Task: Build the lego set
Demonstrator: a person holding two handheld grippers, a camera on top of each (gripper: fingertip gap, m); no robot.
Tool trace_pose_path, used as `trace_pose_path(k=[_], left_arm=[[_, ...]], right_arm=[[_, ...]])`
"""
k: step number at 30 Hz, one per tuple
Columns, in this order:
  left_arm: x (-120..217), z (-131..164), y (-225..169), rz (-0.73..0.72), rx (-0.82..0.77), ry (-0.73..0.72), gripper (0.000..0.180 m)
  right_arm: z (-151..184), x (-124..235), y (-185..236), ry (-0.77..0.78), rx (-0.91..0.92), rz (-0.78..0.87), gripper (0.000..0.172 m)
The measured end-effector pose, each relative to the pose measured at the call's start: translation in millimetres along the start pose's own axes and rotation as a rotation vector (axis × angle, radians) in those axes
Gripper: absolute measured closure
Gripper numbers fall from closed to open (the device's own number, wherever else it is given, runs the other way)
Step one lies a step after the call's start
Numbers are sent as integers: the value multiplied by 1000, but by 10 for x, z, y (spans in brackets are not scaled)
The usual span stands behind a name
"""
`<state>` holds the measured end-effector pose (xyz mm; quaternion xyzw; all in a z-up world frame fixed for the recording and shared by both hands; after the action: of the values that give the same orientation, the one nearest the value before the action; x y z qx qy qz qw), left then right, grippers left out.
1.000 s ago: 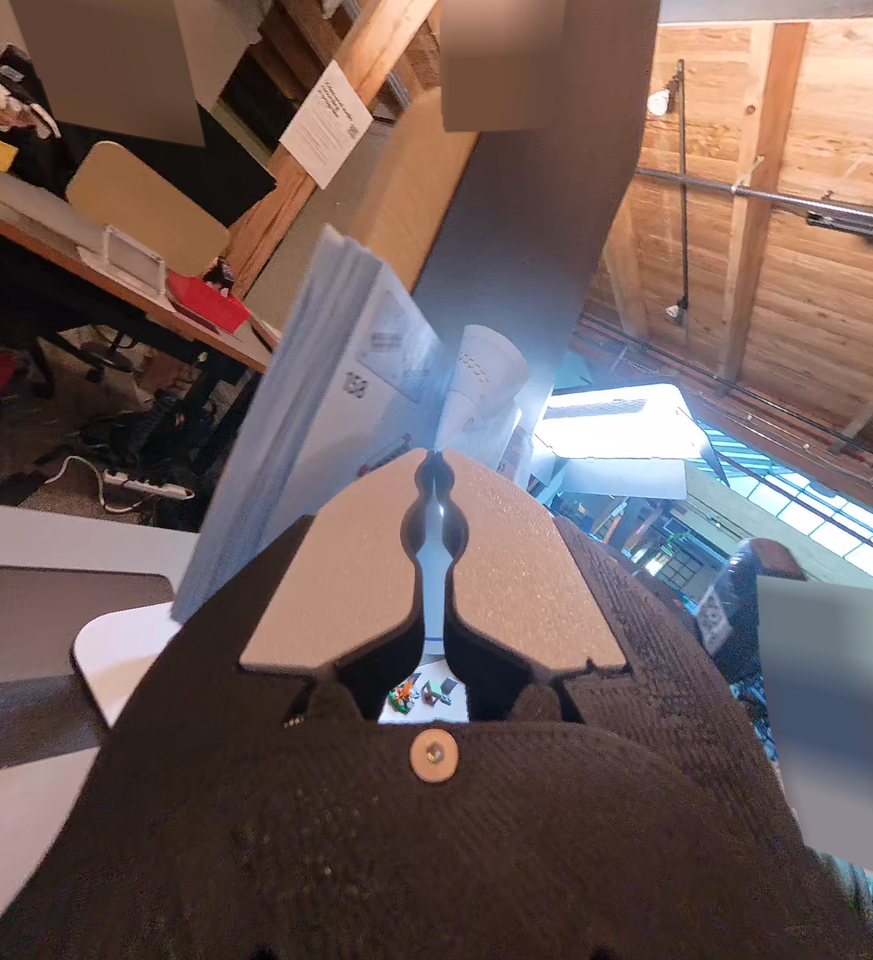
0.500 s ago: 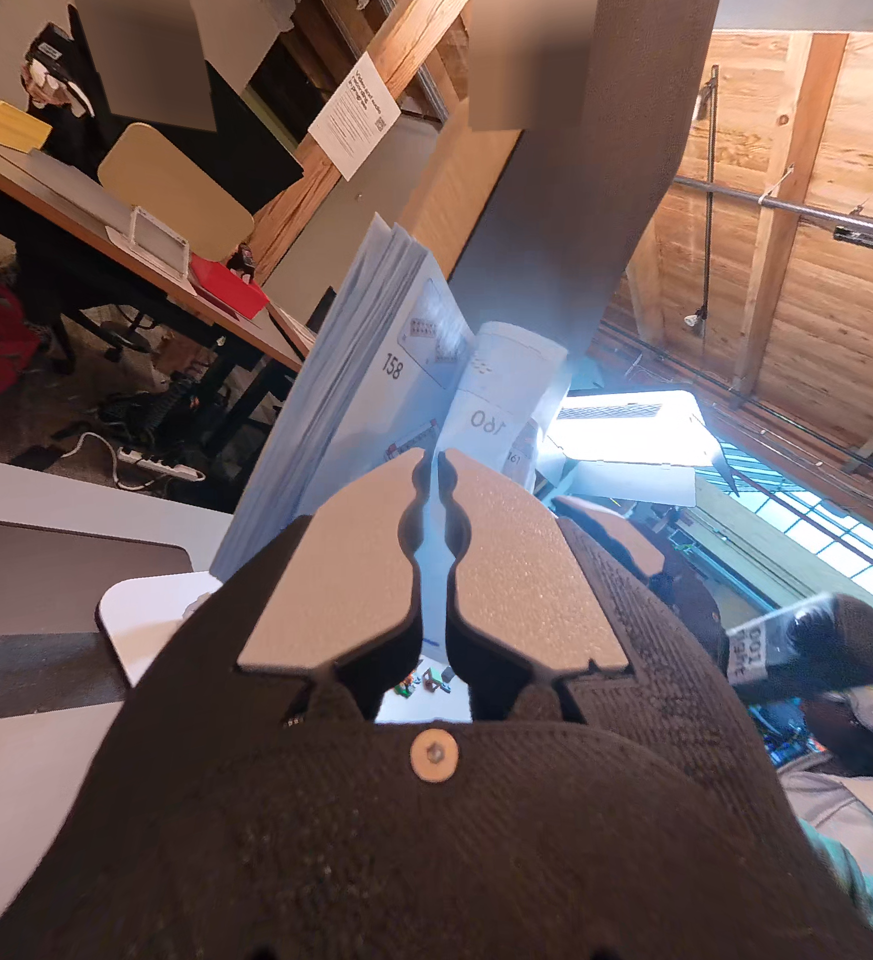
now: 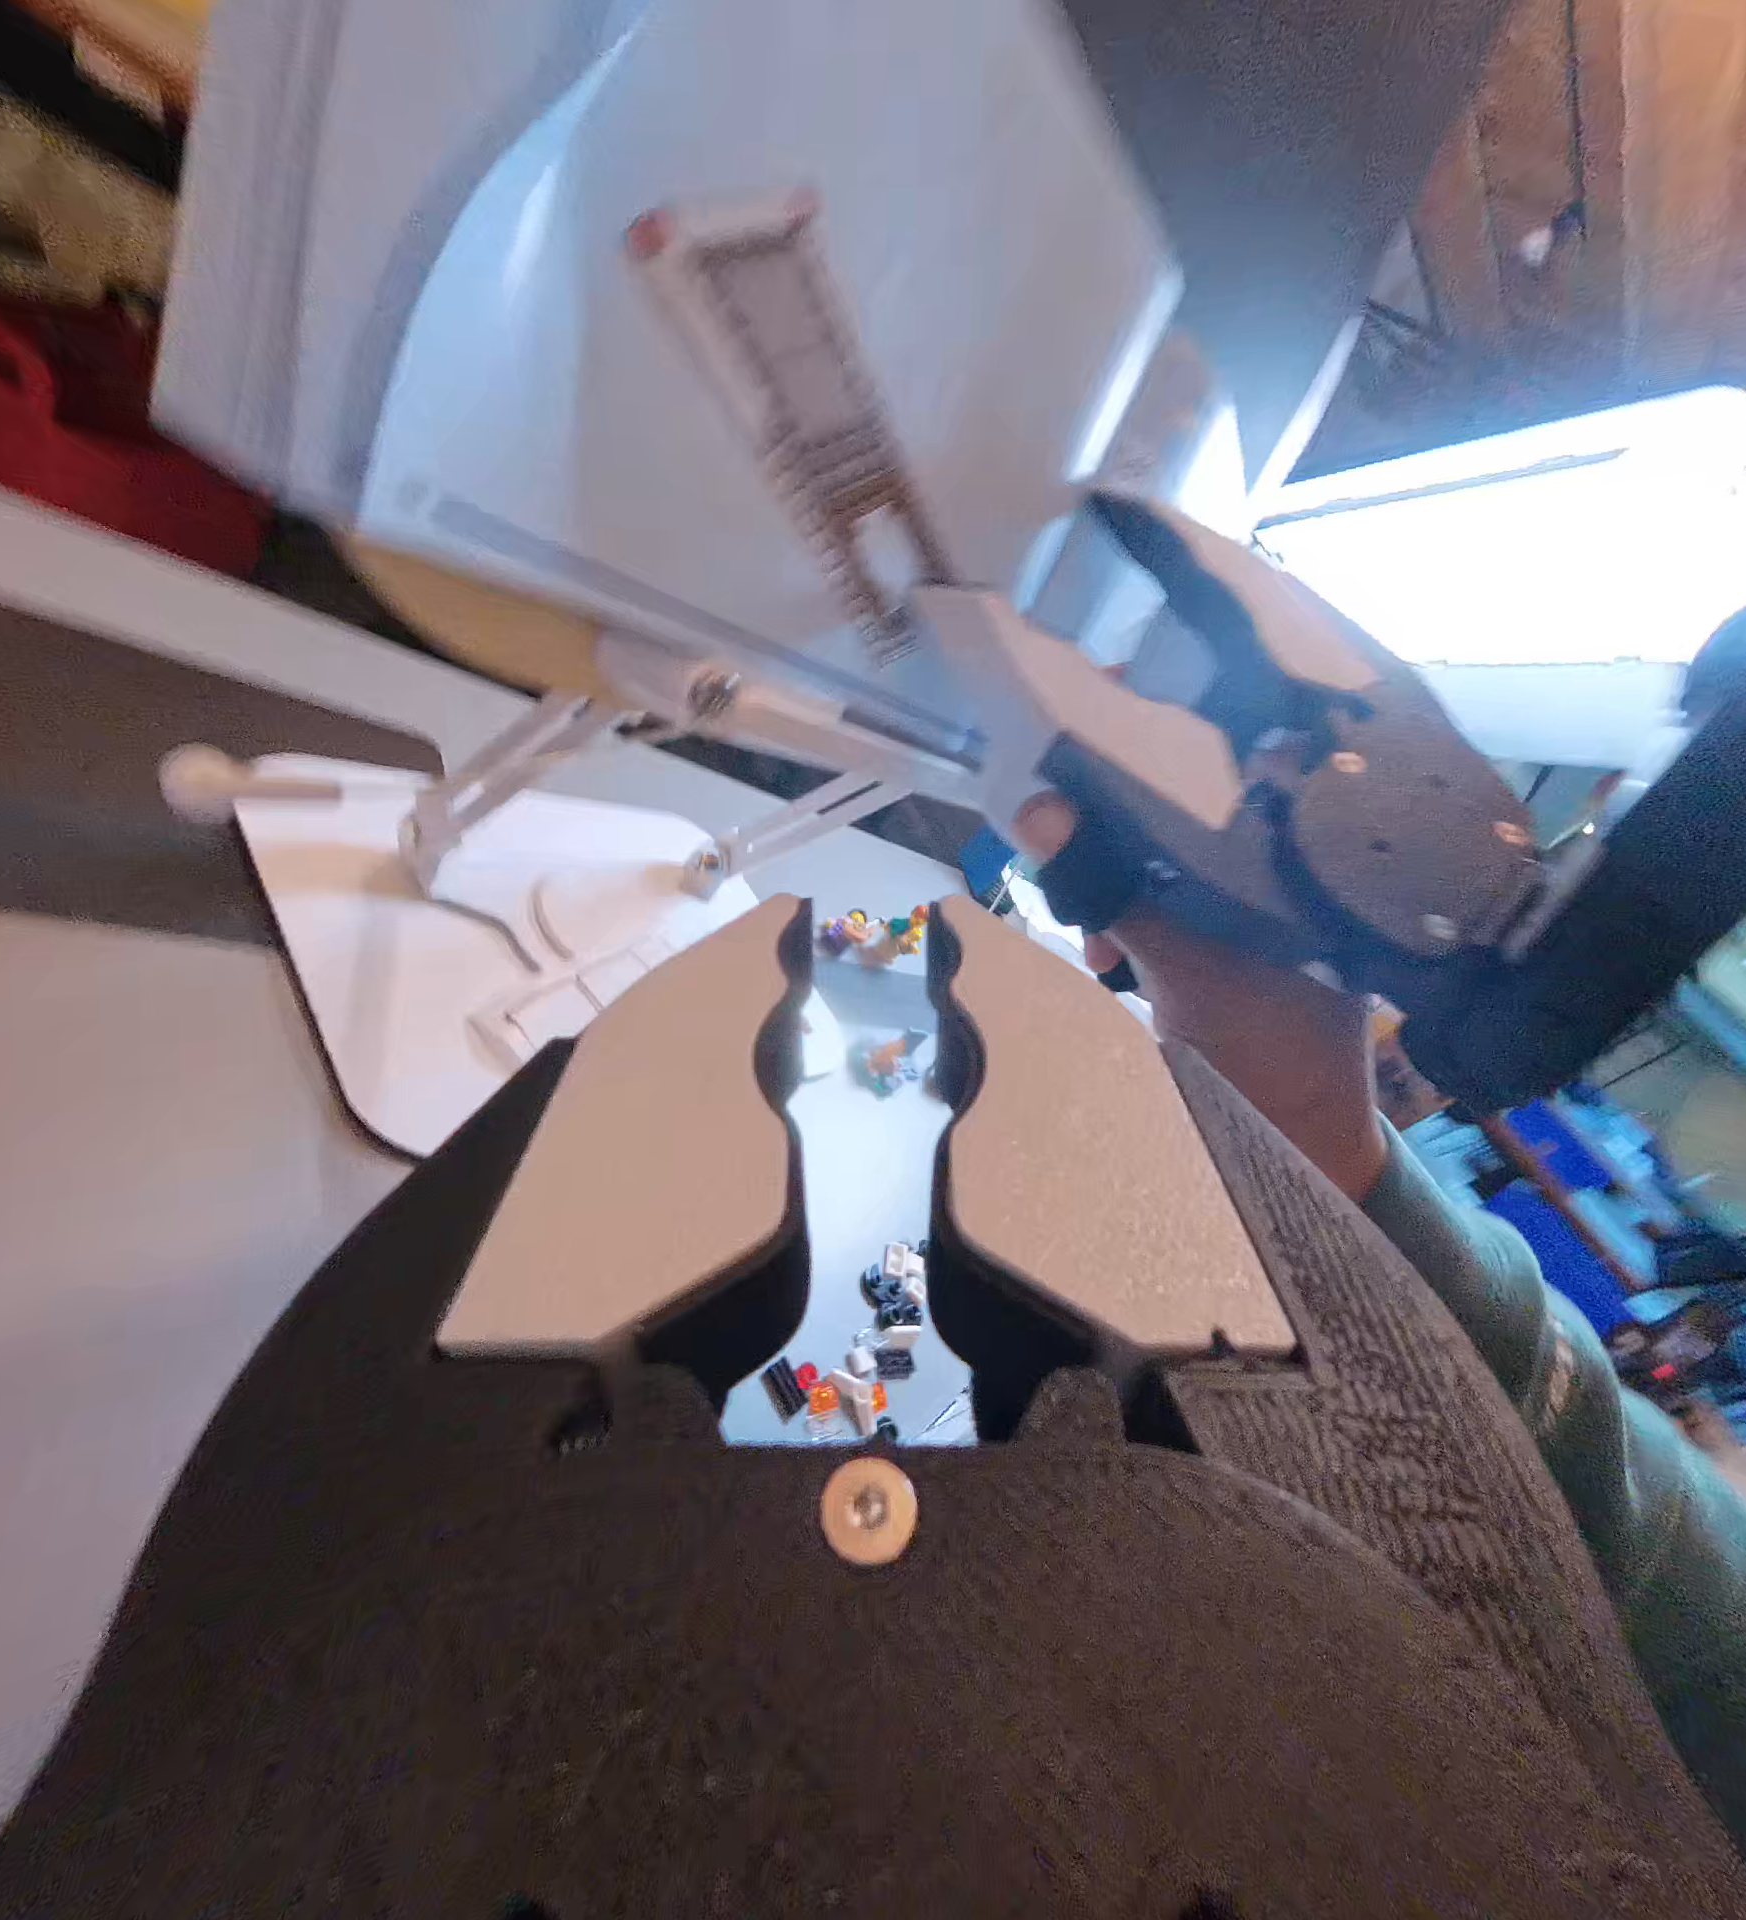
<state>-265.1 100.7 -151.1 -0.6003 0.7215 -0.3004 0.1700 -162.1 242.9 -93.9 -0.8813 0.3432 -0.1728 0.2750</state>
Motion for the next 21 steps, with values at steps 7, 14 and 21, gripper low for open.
trace_pose_path(k=[7,14,21], left_arm=[[-313,112,441,92,442,-207,132],[-356,-7,703,253,574,-444,175],[-258,138,413,120,474,-520,178]], right_arm=[[33,-56,17,-13,-56,14,86],[22,-70,-15,4,40,-21,89],[-88,-90,77,1,127,-46,97]])
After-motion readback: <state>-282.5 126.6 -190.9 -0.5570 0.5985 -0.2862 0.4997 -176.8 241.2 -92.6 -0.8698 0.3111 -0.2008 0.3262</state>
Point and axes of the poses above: each gripper's, where its closed fingertips meet, x back along the fingers, z out of its underside, y = z × x across the jaws, the point moved 10 cm from there along x, back along the fingers, and after that the axes turned 6 degrees about y, right-handed, at the moved point
